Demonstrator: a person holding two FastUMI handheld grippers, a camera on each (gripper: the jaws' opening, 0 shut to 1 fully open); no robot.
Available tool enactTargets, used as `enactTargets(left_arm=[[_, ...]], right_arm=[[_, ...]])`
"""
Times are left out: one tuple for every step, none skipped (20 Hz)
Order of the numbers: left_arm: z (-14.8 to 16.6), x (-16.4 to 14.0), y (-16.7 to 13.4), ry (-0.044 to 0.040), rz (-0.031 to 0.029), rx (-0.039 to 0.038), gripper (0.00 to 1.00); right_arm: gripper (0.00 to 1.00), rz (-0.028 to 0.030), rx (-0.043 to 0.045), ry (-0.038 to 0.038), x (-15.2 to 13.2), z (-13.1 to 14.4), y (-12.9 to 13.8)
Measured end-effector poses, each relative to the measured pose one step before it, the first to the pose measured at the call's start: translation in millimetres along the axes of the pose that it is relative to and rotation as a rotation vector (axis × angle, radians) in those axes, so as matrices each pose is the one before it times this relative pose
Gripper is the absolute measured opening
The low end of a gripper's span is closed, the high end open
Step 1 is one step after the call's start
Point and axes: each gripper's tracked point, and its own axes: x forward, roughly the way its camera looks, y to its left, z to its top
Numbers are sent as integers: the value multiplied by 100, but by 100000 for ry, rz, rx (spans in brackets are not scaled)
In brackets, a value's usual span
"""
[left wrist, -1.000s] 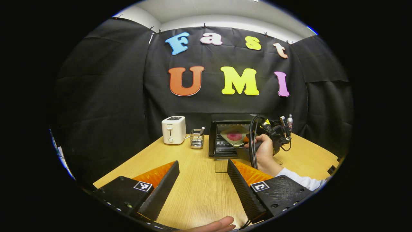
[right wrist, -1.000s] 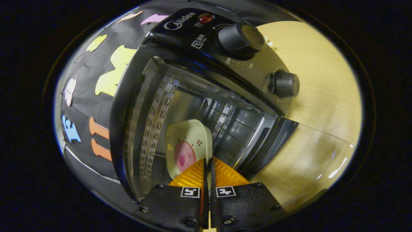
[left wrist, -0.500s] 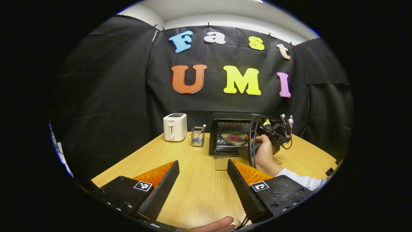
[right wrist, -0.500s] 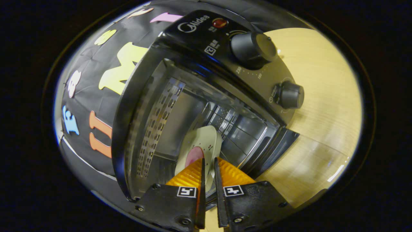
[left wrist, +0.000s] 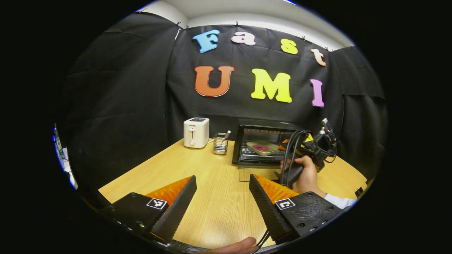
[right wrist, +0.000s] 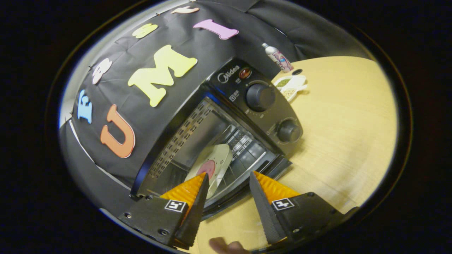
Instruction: Open the electric oven with the left hand, put the food in, and close the electric oven.
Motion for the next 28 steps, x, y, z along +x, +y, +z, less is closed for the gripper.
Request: enactTargets(left_arm=[[-214, -56, 37, 642, 207, -253, 95], [-259, 52, 11, 690, 230, -216, 95], [-341, 188, -103, 1118, 131, -134, 95], [-357, 180, -335, 1243, -452, 107, 95], [-465, 114, -300, 1739, -451, 277, 95], [-375, 300, -522, 1290, -698, 605, 95], [-378, 344, -542, 1272, -893, 765, 95], [-379, 477, -530, 1641, -1018, 629, 96], [-667, 555, -619, 2239, -924, 549, 95], [-499, 534, -727, 2689, -1301, 1230, 95], [-472, 569, -787, 1877, -1286, 990, 95], [-421, 596, -745, 2428, -1281, -122, 96], [-656, 791, -815, 3138, -1611, -808, 95], [-512, 634, -1178, 2882, -2303, -1051, 95], [-39, 870, -1278, 2076, -1877, -602, 95], [-390, 636, -1148, 2375, -1916, 23, 95], [-399, 751, -927, 2080, -1059, 756, 95], [-272, 641, -858, 1878, -726, 1270, 96], [-242, 602, -647, 1304, -390, 1271, 96], [-97, 726, -785, 1115, -885, 1102, 96], [-186, 670, -801, 1152, -847, 873, 95], [-188, 684, -624, 1181, -795, 741, 96], [-153, 519, -578, 1181, -312, 563, 96], [-147, 459, -381, 1040, -131, 727, 96], [-127, 491, -340, 736, 1, 793, 96], [-67, 569, -505, 530, -535, 488, 96], [-133, 438, -151, 851, -59, 455, 96], [-53, 397, 116, 494, 714, 330, 96]], right_arm=[[72, -369, -3503, -738, -757, 200, -397], [77, -419, -3650, -1303, -944, 420, -337], [86, 659, -3805, -1488, -974, 460, -193], [86, 1367, -4287, -1409, -1081, 760, -31], [87, 1227, -3903, -1280, -1144, 590, -77], [92, 1506, -4936, -1998, -1202, 873, -149], [94, 1075, -4252, -1788, -1031, 759, -305], [94, 1081, -5043, -2516, -1142, 1009, -146], [95, 2654, -5500, -2968, -1169, 1248, 75], [96, 1760, -3610, -2272, -903, 989, -86], [96, 2520, -4070, -1604, -1263, 843, -45], [96, 2877, -4037, -1005, -1191, 930, 111], [96, 2171, -3478, -1520, -1181, 1135, -48], [96, -17, -4170, -2459, -1272, 1161, -691], [96, -991, -2975, -2448, -843, 1073, -818], [100, 245, -3849, -2490, -1119, 1018, -588], [96, 166, -4295, -3045, -719, 1086, -562], [100, -258, -4979, -1597, -858, 911, -813], [95, 59, -4021, -1089, -817, 489, -604], [96, 558, -2919, -946, -779, 513, -301], [96, 713, -2717, -2631, -1249, 1014, 42], [96, 745, -877, -2346, -813, 846, 80], [96, 1339, 115, -2228, -751, 803, 254], [96, 1360, 387, -1238, -523, 372, 126], [96, 489, 589, -1796, -459, 470, -233], [96, -408, -210, -647, -441, 197, -382], [96, 557, -931, -440, -38, 3, -66], [96, 170, -488, -501, -133, 51, -69]])
